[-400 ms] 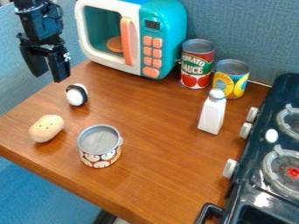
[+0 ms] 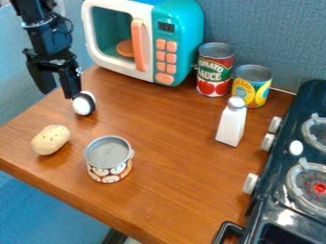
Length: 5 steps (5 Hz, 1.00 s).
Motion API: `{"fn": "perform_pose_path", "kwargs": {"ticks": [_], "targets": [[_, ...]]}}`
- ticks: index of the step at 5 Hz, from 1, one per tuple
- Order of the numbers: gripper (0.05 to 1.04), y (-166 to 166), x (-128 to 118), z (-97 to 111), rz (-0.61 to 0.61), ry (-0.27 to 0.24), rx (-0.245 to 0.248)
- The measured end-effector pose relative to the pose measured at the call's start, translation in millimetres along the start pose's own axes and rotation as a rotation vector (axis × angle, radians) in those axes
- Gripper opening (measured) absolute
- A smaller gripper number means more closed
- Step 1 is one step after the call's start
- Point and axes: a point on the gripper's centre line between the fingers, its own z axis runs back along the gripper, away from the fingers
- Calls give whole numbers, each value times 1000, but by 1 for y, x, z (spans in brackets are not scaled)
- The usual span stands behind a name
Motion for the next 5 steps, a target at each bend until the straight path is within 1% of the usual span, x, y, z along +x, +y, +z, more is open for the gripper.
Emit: {"fn": "perform_pose_path", "kwargs": {"ticks": [1,2,3,4,5], "targets": [[1001,3,12,-1,49,-23,13],[1001,0,26,-11,75,-1,88],[1001,0,39,-22,91,23,126],[1001,0,44,-28,103,37,150],[1001,3,48,-37,126,67,160]]}}
